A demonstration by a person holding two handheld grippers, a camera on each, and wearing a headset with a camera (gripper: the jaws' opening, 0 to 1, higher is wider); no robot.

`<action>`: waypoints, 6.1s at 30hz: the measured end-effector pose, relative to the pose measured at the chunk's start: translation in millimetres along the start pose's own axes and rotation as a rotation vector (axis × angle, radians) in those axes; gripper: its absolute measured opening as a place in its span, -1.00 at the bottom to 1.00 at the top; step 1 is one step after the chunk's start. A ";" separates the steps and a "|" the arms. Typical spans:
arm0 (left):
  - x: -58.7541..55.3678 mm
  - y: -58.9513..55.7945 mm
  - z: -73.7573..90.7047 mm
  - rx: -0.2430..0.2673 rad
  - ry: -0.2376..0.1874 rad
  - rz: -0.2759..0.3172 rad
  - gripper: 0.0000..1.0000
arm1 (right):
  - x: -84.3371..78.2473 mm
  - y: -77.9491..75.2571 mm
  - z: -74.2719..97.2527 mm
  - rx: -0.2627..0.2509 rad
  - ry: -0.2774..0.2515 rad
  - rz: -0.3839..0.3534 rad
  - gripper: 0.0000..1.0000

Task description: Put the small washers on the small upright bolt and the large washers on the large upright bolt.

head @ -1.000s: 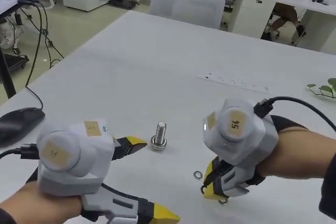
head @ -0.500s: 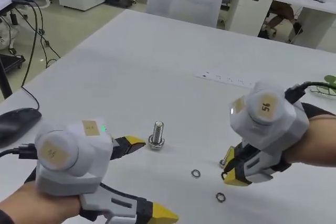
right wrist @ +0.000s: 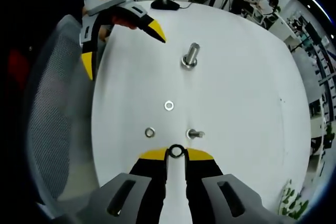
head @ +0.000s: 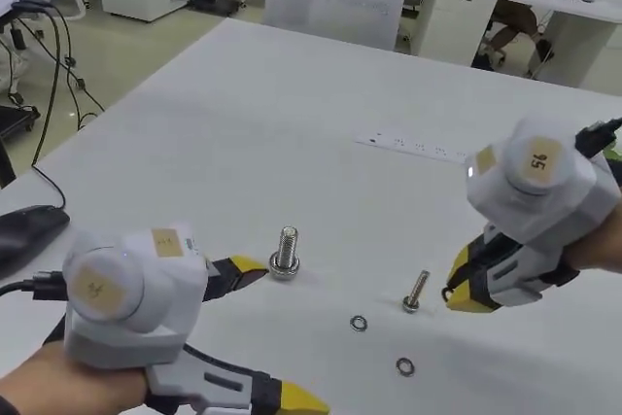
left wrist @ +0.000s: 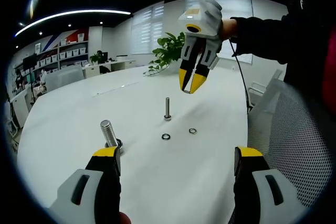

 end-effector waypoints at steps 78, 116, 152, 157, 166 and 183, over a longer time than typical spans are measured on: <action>-3.7 3.7 0.0 0.022 0.018 0.023 0.79 | -5.6 -31.8 -79.1 0.077 0.034 -0.039 -0.73; -4.2 2.1 1.5 0.021 0.018 0.018 0.79 | -13.8 -31.1 -67.9 0.038 0.023 -0.077 -0.43; -1.7 2.3 -0.6 0.014 0.012 0.007 0.78 | -20.5 19.5 -58.9 0.079 0.005 -0.073 -0.35; -1.4 2.4 0.0 0.016 0.011 0.008 0.78 | -15.5 30.1 -63.1 0.097 0.001 -0.056 -0.35; -0.5 2.0 1.1 0.017 0.010 0.007 0.78 | -4.3 43.3 -72.4 0.124 0.003 -0.020 -0.37; -0.3 2.3 1.4 0.015 0.004 0.008 0.78 | 3.1 45.5 -79.0 0.132 0.029 0.018 -0.40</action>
Point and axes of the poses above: the centre of the closed fingertips' face, and the gripper's own axes: z roughly backward along the fingers, y roughly to its left, x roughly out of its top, the point moved 5 cm from there along z, roughly backward along the fingers
